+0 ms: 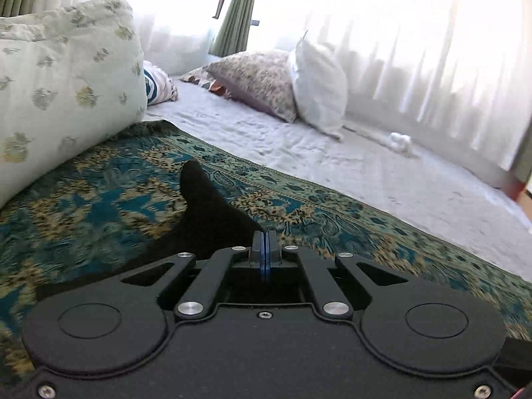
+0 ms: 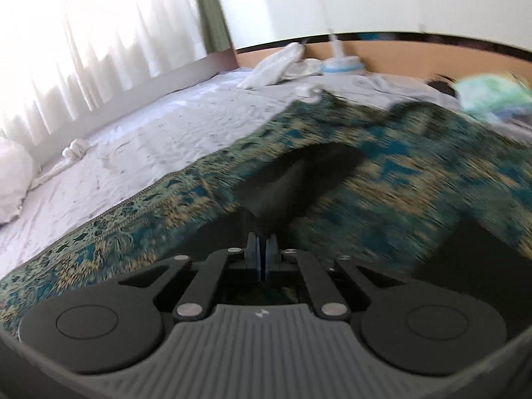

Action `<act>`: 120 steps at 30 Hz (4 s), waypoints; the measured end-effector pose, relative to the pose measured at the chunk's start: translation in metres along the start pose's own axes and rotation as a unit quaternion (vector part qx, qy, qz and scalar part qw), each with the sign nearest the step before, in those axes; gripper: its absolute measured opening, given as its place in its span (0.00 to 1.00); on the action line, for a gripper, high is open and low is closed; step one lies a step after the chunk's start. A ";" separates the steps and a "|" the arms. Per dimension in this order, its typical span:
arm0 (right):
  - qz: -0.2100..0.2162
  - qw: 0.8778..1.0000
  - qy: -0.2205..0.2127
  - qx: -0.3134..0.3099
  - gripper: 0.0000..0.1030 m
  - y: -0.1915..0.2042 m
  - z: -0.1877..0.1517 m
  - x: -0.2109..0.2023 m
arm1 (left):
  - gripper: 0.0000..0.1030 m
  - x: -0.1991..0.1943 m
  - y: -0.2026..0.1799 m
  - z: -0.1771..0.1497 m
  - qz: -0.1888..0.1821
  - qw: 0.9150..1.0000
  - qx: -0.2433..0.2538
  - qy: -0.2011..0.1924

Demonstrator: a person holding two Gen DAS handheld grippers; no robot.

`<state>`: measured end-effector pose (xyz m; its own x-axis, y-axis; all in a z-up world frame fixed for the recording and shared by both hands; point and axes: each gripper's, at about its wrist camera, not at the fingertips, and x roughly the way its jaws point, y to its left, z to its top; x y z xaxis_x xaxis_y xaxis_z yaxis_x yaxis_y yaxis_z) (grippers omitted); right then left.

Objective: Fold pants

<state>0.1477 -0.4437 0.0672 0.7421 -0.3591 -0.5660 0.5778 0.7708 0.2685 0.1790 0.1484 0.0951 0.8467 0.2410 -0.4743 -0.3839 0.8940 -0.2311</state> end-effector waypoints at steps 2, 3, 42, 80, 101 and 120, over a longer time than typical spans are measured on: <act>0.001 1.000 0.005 0.015 0.04 -0.019 -0.012 -0.024 | 0.02 -0.025 0.011 -0.008 -0.006 1.000 0.012 -0.008; 0.000 1.000 0.005 0.017 0.04 -0.026 -0.018 -0.035 | 0.02 -0.036 0.015 -0.013 -0.006 1.000 0.020 -0.013; -0.125 0.989 -0.004 -0.076 0.09 -0.093 -0.150 -0.162 | 0.02 -0.089 0.098 -0.109 0.061 0.991 0.085 0.078; -0.330 0.942 -0.057 0.001 0.43 -0.199 -0.058 -0.090 | 0.05 -0.086 0.087 -0.115 0.086 0.985 0.125 0.077; -0.305 0.935 -0.040 -0.176 0.60 -0.148 -0.045 -0.042 | 0.05 -0.086 0.090 -0.116 0.079 0.986 0.123 0.077; -0.196 0.970 -0.030 -0.141 0.61 -0.090 -0.033 -0.072 | 0.05 -0.086 0.095 -0.115 0.063 0.988 0.118 0.075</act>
<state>0.0309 -0.4704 0.0582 0.5064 -0.6773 -0.5337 0.7104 0.6785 -0.1869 0.0270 0.1691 0.0162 0.7270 0.3134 -0.6109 -0.3711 0.9279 0.0344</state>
